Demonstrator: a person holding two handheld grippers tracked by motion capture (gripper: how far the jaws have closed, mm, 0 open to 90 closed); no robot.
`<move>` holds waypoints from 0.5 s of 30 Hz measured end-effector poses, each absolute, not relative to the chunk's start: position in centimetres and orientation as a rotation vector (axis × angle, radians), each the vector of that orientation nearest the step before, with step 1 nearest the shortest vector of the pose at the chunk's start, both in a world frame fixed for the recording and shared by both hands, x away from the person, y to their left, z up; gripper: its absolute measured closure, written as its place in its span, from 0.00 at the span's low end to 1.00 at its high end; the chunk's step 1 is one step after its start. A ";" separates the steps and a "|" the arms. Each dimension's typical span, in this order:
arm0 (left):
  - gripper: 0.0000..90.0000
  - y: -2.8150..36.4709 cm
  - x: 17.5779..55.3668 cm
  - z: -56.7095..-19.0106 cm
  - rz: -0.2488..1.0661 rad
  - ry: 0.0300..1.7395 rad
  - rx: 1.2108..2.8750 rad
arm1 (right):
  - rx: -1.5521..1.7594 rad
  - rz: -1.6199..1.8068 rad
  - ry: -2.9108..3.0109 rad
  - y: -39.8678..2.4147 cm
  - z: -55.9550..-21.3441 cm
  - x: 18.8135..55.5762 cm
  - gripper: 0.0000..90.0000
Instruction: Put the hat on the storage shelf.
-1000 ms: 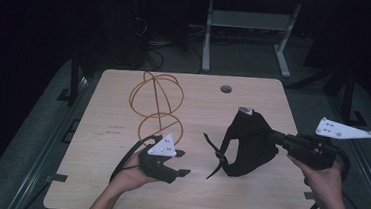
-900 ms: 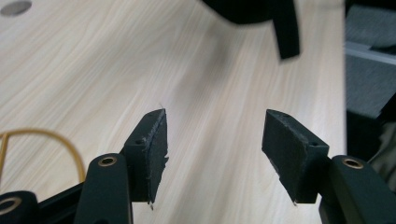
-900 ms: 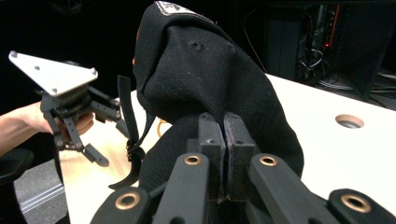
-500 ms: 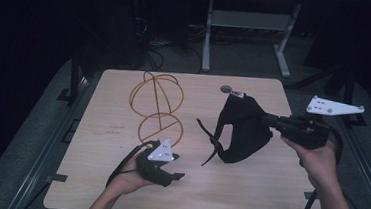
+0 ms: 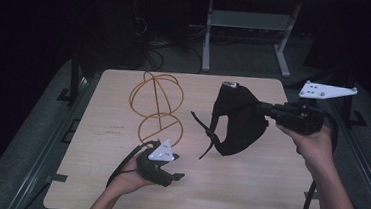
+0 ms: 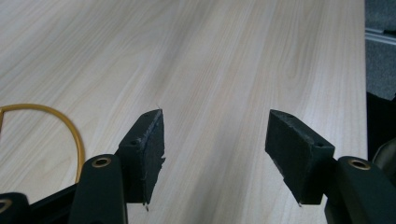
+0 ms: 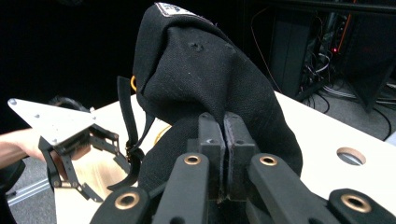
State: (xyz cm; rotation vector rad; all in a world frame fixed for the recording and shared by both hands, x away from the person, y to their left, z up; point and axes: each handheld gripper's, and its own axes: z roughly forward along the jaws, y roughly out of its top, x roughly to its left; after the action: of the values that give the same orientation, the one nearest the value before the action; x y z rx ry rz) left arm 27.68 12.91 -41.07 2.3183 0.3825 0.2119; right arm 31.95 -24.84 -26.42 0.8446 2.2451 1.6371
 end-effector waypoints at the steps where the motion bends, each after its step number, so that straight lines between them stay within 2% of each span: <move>1: 0.41 12.9 27.7 -41.1 0.204 0.384 2.320 | 0.843 1.641 2.243 -24.7 -26.2 32.1 0.98; 15: 0.41 13.4 27.8 -41.3 0.215 0.393 2.318 | 0.764 1.610 2.286 -21.2 -22.9 34.2 0.98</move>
State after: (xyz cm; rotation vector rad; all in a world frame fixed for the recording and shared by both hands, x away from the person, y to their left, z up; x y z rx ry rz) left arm 27.78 13.35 -41.27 2.3179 0.3932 0.2148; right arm 34.24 -21.24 -22.90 0.7641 2.2862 1.6102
